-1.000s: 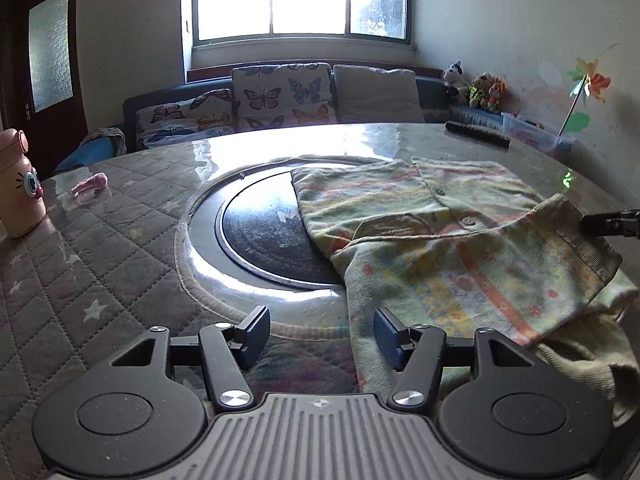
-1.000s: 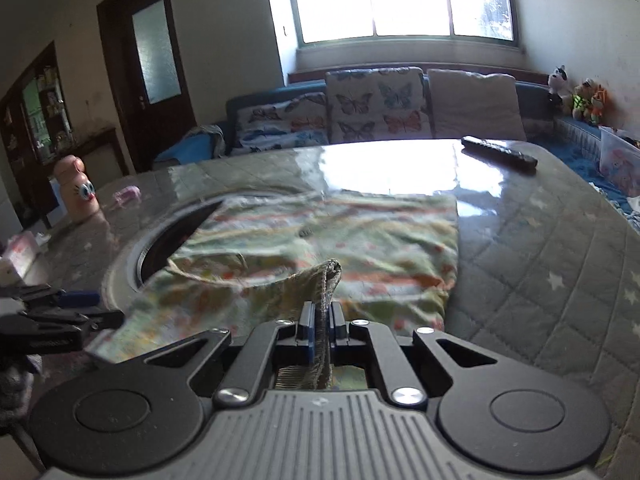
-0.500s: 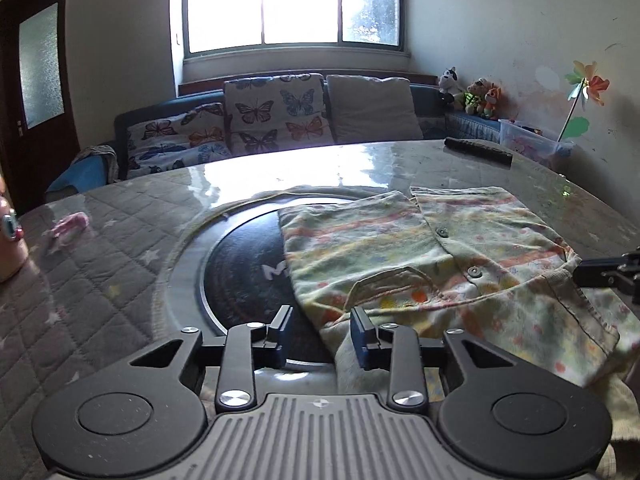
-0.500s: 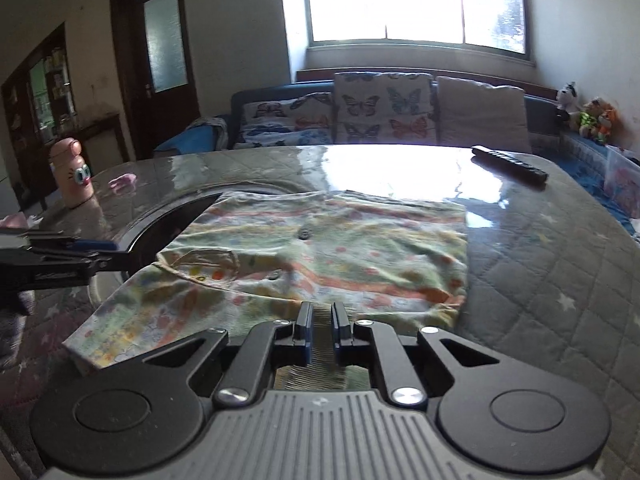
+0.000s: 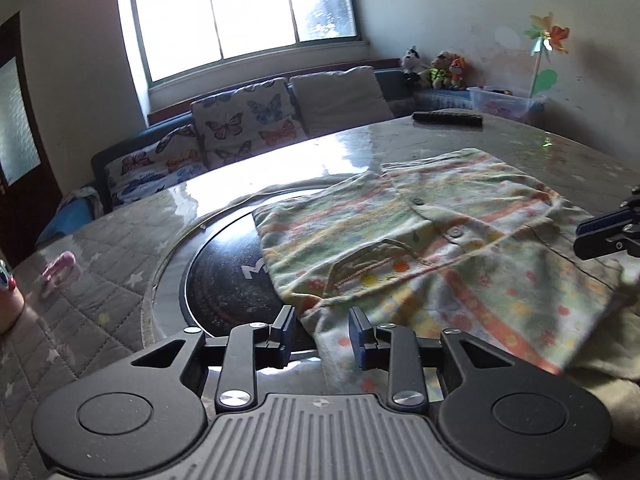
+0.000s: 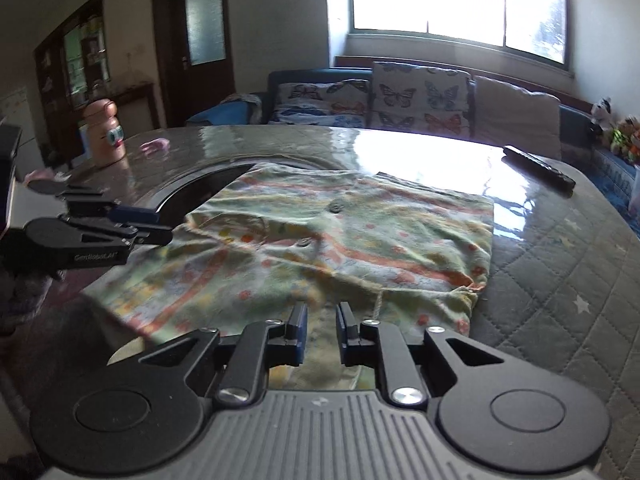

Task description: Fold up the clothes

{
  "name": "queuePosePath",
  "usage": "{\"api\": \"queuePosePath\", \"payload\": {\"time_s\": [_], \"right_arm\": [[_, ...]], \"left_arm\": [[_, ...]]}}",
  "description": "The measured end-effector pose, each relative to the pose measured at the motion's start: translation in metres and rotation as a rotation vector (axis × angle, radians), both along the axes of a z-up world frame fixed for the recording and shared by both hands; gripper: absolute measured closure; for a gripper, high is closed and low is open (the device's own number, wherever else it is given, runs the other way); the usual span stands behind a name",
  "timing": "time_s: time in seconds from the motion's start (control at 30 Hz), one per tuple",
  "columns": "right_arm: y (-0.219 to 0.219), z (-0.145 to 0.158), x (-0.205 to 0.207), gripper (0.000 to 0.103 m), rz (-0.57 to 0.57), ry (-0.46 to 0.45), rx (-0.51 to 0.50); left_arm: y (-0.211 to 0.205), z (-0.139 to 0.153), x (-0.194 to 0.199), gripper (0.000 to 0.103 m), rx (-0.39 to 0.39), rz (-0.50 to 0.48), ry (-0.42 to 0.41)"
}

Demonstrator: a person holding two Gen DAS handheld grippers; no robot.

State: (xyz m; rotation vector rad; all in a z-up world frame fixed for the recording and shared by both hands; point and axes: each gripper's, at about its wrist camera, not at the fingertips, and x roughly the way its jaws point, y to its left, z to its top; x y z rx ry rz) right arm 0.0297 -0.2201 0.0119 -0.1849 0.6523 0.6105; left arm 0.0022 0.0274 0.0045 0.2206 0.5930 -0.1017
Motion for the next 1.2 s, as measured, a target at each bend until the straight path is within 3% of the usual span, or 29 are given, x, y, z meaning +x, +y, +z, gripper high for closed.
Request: {"api": "queuePosePath", "payload": {"time_s": [0.13, 0.23, 0.3, 0.63, 0.8, 0.97, 1.03, 1.1, 1.2], "right_arm": [[-0.004, -0.009, -0.006, 0.087, 0.002, 0.032, -0.033], [-0.009, -0.01, -0.014, 0.086, 0.001, 0.032, -0.024], [-0.012, -0.009, -0.018, 0.086, -0.001, 0.031, -0.012], [-0.023, -0.004, -0.025, 0.083, -0.017, 0.032, 0.005], [-0.031, -0.001, -0.033, 0.072, -0.025, 0.022, -0.002], [-0.039, 0.002, -0.042, 0.067, -0.021, 0.011, -0.021], [-0.041, 0.003, -0.045, 0.066, -0.015, 0.006, -0.034], [-0.043, 0.003, -0.049, 0.064, -0.006, 0.002, -0.046], [-0.043, 0.004, -0.053, 0.052, 0.019, -0.014, -0.073]], "left_arm": [[-0.006, -0.004, -0.018, 0.064, 0.056, -0.037, -0.005], [-0.014, -0.005, -0.035, 0.061, 0.1, -0.107, -0.022], [-0.02, -0.005, -0.046, 0.054, 0.129, -0.153, -0.032], [-0.058, -0.015, -0.093, 0.048, 0.274, -0.42, -0.088], [-0.079, -0.019, -0.097, 0.048, 0.288, -0.529, -0.123], [-0.092, -0.021, -0.095, 0.049, 0.274, -0.618, -0.146], [-0.093, -0.02, -0.092, 0.061, 0.243, -0.634, -0.139], [-0.092, -0.017, -0.087, 0.079, 0.2, -0.636, -0.13], [-0.087, -0.007, -0.076, 0.09, 0.118, -0.587, -0.121]]}}
